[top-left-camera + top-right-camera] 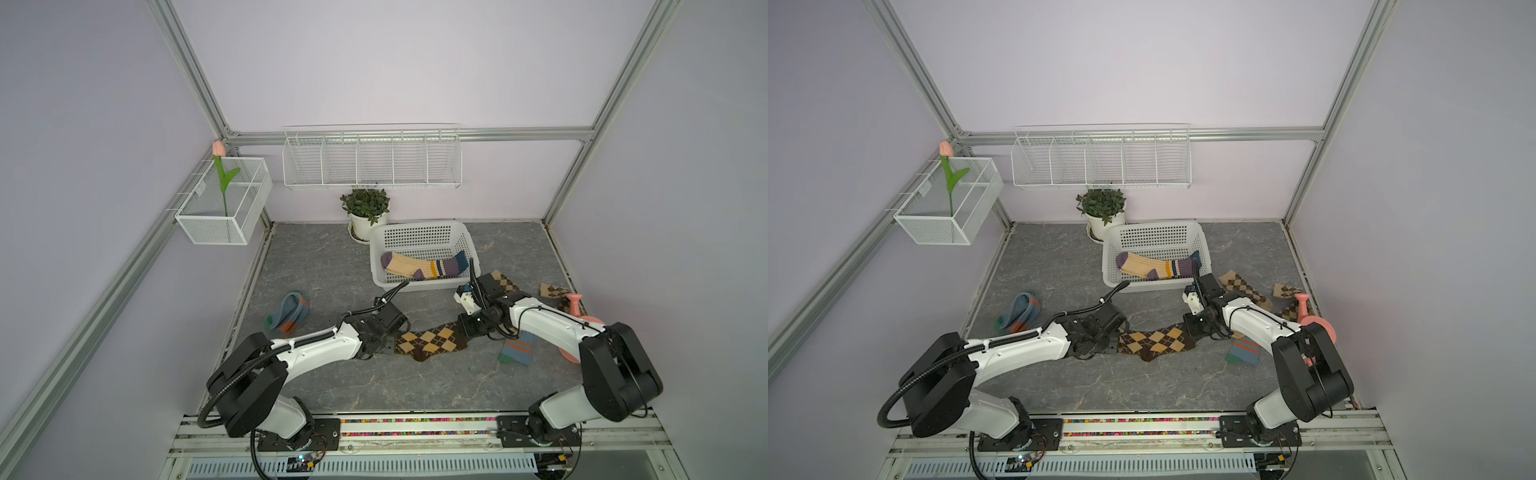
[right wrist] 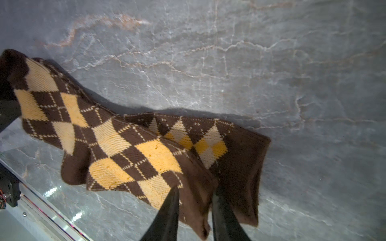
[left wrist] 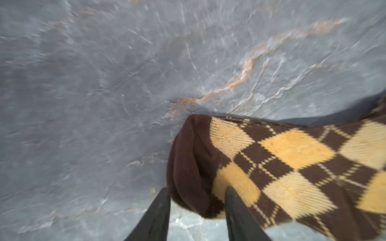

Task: Place the socks together as a pair
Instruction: Flatten out the sock, then pick up a pair of socks from the center of the board.

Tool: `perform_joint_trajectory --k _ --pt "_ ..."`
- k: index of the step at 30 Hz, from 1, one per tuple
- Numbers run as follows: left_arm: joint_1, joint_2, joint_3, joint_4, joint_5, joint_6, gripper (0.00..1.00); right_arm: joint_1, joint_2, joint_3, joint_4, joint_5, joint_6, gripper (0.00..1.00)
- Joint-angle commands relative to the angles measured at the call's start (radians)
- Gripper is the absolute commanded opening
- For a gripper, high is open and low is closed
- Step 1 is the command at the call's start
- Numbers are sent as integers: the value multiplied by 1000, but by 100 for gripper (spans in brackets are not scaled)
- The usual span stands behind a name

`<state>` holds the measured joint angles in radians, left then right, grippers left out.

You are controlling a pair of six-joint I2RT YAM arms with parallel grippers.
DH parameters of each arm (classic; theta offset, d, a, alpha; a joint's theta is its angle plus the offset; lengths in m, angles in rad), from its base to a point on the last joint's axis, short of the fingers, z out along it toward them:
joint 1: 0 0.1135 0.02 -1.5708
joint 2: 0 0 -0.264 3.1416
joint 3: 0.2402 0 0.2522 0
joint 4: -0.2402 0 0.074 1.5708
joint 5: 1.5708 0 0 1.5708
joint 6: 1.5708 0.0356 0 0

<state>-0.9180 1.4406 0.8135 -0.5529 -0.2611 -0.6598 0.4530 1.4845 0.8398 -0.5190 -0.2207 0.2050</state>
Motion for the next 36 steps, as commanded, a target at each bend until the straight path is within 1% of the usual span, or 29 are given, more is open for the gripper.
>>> perform_joint_trajectory --k 1,3,7,9,13,17,21,23,27,30,33,35,36 --pt "3 -60 64 -71 -64 3 47 -4 -65 -7 -2 7 1 35" --pt "7 -69 87 -90 -69 18 48 -5 -88 -19 -2 19 4 36" --pt "9 -44 98 -95 -61 28 48 -10 -104 -41 0 49 7 40" --pt "11 -21 88 -77 -44 26 49 -16 -102 -49 1 52 9 43" --pt "12 20 61 -48 -32 13 50 -27 -100 -66 13 68 14 47" --pt "31 33 16 -8 -8 5 52 -34 -96 -69 13 84 15 53" --pt "46 50 -22 51 47 10 60 -35 -76 -67 24 56 15 59" --pt "47 65 -33 79 71 15 62 -33 -58 -67 32 37 14 62" --pt "46 105 -43 124 107 23 61 -25 -20 -61 38 4 11 68" --pt "46 134 -49 150 122 28 51 -20 3 -62 43 -8 12 69" --pt "46 148 -54 162 125 26 33 -13 26 -62 52 -33 14 69" --pt "45 149 -56 163 122 28 23 -8 43 -64 59 -39 16 66" --pt "47 147 -58 159 119 27 20 -6 50 -64 60 -43 17 62"
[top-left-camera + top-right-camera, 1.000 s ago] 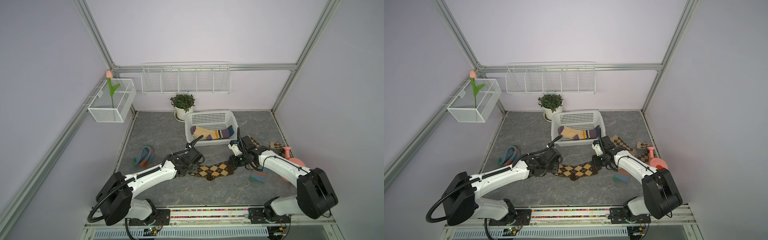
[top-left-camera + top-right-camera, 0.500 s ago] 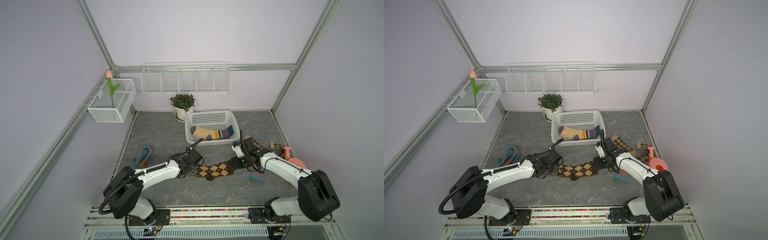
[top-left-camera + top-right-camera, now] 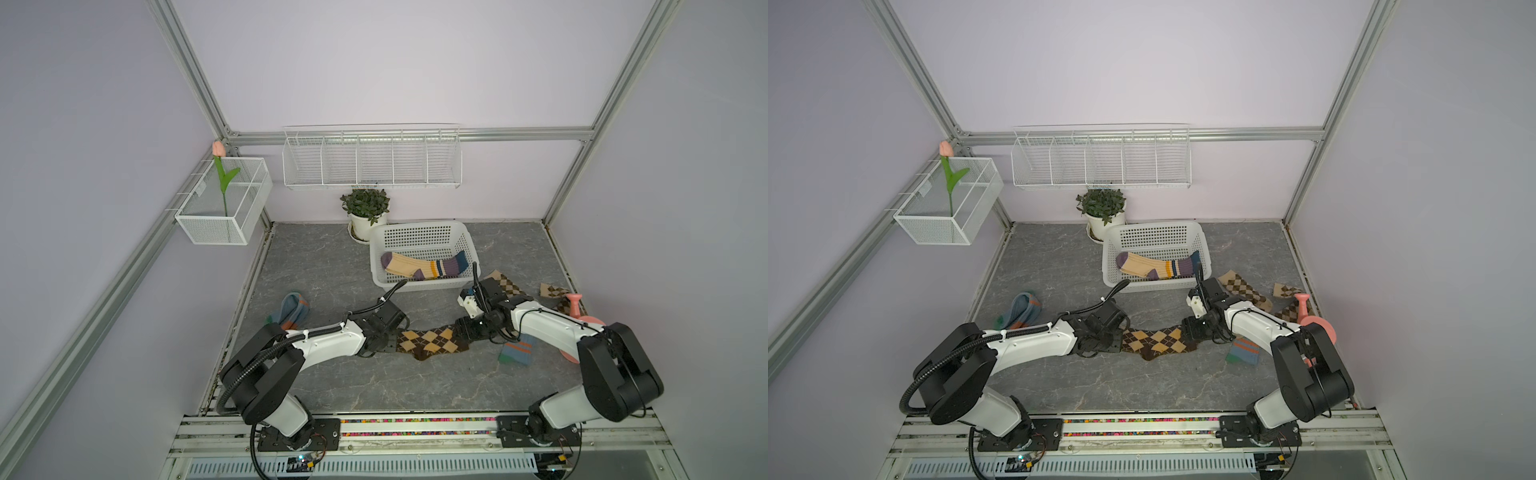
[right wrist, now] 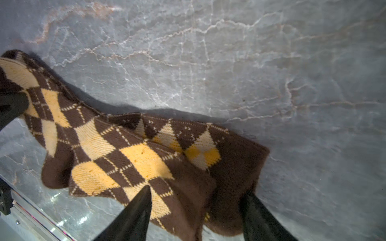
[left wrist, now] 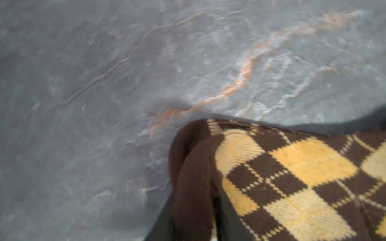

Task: Place the socks together as a pair
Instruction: Pick up a pair of socks from the center of the board.

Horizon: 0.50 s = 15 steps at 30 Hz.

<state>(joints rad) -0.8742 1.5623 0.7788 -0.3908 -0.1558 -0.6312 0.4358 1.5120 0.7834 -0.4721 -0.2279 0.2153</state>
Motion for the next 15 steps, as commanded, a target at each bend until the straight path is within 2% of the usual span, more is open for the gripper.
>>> perform_joint_trajectory --k 1,8,11,12,15 --pt "4 22 -23 -4 11 -1 17 12 29 -8 16 -39 7 58" --pt "3 -5 -19 -18 0 -1 1 20 32 -22 39 -45 18 24" --pt "4 -14 -6 -32 -8 3 0 20 18 -21 34 -42 19 10" --pt "3 -22 -4 -38 -13 3 0 21 7 -20 29 -41 18 7" --pt "4 -63 10 -69 -39 9 0 21 -34 -12 4 -29 17 7"
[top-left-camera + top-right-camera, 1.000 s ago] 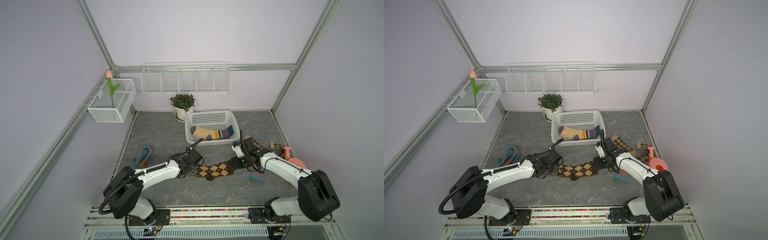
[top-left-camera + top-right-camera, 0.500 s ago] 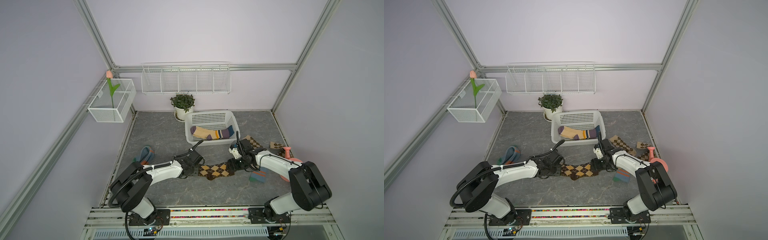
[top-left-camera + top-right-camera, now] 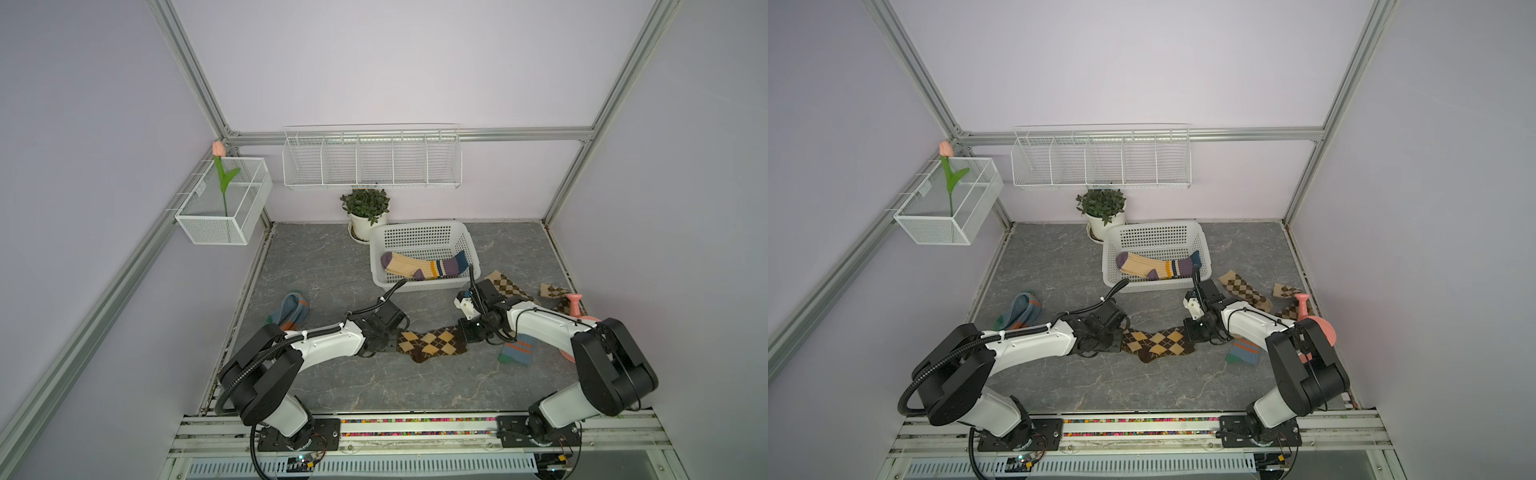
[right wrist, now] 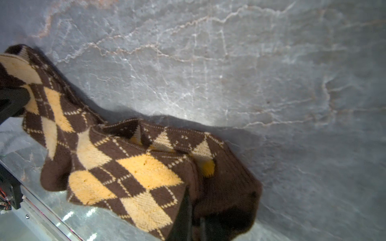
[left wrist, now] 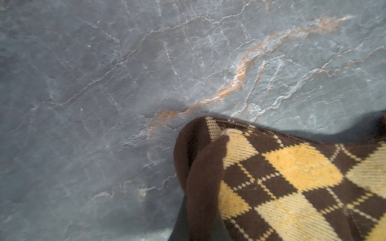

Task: Place the socks together as a pair
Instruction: Pick up a pair of socks from the center of the board.

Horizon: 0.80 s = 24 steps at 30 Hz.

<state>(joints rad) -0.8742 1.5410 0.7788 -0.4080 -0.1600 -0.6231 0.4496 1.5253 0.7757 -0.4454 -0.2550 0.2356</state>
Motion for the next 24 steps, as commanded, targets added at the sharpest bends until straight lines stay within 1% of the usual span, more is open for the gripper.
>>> perform_joint_trajectory --k 1,4,7,10,12,15,20,24 --pt "4 -59 16 -66 -43 4 0 8 -62 0 -32 0 -4 7" --pt "5 -120 57 -126 -65 22 0 7 -119 17 -67 0 -4 7" --pt "5 -183 128 -199 -89 46 0 8 -188 48 -99 -9 1 7" --pt "8 -220 223 -258 -95 78 0 8 -239 97 -138 -25 4 7" --pt "11 -227 277 -268 -100 106 0 3 -249 171 -161 -26 -5 7" --pt "35 -212 374 -275 -110 153 0 -13 -228 277 -199 -34 -26 7" --pt "94 -141 584 -324 -109 225 0 -71 -162 463 -253 -61 -66 7" --pt "153 -46 756 -349 -65 282 0 -135 -67 632 -295 -106 -99 7"
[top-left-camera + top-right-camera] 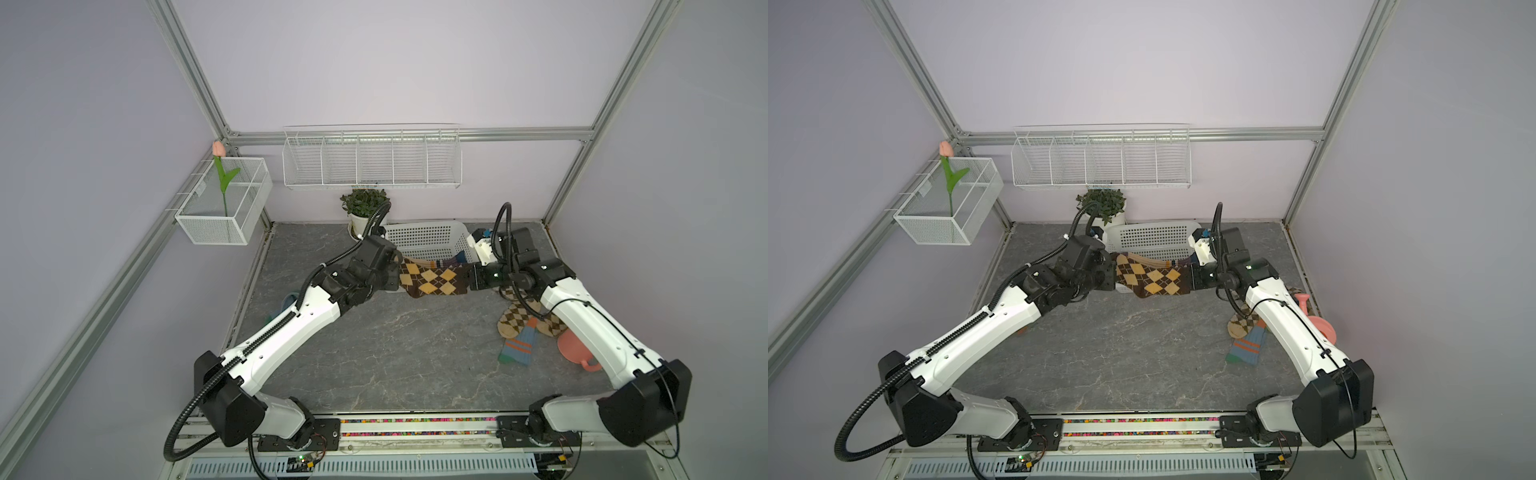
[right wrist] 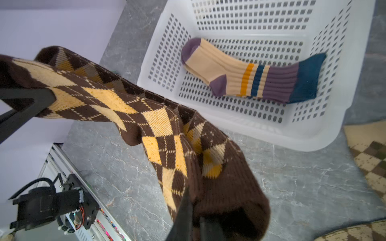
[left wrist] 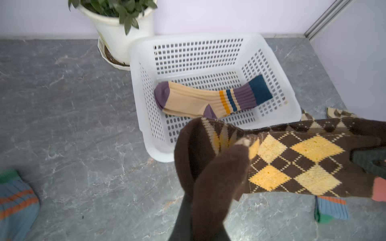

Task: Place the socks together as a pair
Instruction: Pick up a pair of socks from the center of the board, then place a pair of socks in the bin.

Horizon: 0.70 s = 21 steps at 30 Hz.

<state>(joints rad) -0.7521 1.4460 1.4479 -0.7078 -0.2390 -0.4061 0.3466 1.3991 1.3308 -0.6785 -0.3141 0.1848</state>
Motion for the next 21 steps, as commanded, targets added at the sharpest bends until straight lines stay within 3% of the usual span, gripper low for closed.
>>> perform_joint_trajectory --k 1,10,21 --pt "47 79 126 -53 29 77 0 -44 90 122 -74 -58 -58 7" --pt "141 368 374 -58 169 123 0 -91 420 459 -165 -113 -111 7" --pt "190 621 514 -127 126 135 0 -121 653 518 -134 -111 -123 7"
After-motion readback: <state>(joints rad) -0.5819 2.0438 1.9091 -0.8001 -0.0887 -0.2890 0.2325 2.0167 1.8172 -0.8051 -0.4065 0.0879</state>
